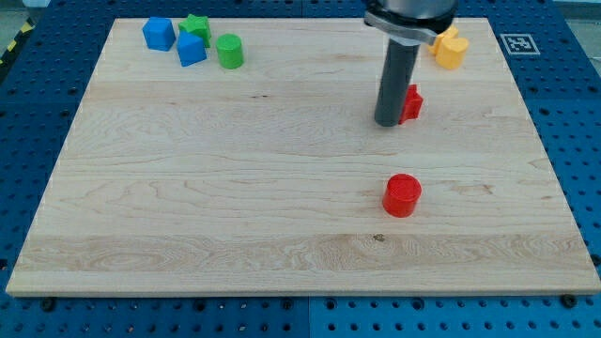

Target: Push the red star closer to the yellow heart

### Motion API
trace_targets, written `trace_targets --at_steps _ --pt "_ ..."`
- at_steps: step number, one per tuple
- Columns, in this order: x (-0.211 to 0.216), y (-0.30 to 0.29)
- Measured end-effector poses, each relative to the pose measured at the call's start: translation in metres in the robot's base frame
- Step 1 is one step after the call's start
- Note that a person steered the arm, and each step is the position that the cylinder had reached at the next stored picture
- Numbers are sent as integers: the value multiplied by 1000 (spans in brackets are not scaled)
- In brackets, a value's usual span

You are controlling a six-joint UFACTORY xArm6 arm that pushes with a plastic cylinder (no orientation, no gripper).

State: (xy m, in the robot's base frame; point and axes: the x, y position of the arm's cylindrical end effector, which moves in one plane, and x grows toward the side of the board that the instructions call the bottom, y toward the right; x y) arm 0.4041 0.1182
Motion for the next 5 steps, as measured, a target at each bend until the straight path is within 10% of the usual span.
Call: trace_targets --at_steps 5 --pt "-64 60"
